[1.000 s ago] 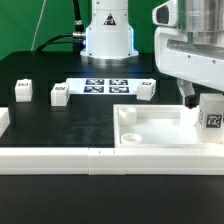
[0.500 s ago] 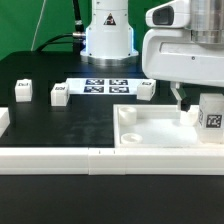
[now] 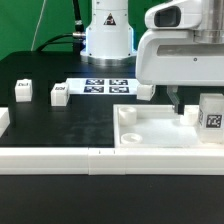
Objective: Assemble one leg
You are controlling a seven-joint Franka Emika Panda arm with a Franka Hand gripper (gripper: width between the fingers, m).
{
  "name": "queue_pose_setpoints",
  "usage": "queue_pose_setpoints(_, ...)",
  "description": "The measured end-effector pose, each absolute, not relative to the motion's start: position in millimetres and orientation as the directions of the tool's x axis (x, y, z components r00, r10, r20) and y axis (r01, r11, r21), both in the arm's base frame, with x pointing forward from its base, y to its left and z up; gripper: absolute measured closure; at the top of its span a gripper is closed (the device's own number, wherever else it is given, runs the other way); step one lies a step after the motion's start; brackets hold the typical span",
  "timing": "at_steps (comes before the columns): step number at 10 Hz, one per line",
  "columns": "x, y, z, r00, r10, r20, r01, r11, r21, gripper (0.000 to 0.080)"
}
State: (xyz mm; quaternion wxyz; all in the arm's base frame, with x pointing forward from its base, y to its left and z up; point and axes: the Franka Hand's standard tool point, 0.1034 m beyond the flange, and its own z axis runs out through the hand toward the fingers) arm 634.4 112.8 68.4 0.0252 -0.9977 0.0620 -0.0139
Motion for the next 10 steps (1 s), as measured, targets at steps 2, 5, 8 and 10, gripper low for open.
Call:
queue_pose_setpoints(2,634.5,112.4,68.4,0.992,-0.121,0.025,-0.12,-0.991,-0.052,0.0377)
queue_pose_setpoints(5,634.5,112.2,68.4,0.986,-0.165,0.022,-0.164,-0.985,-0.054,0.0509)
queue_pose_setpoints(8,634.2,112.7,68.1,0.935,-0.353,0.01,-0.352,-0.934,-0.06,0.0509)
queue_pose_setpoints(10,633.7,112.3,67.5,0.825,-0.565,-0.01,-0.564,-0.823,-0.075,0.0509)
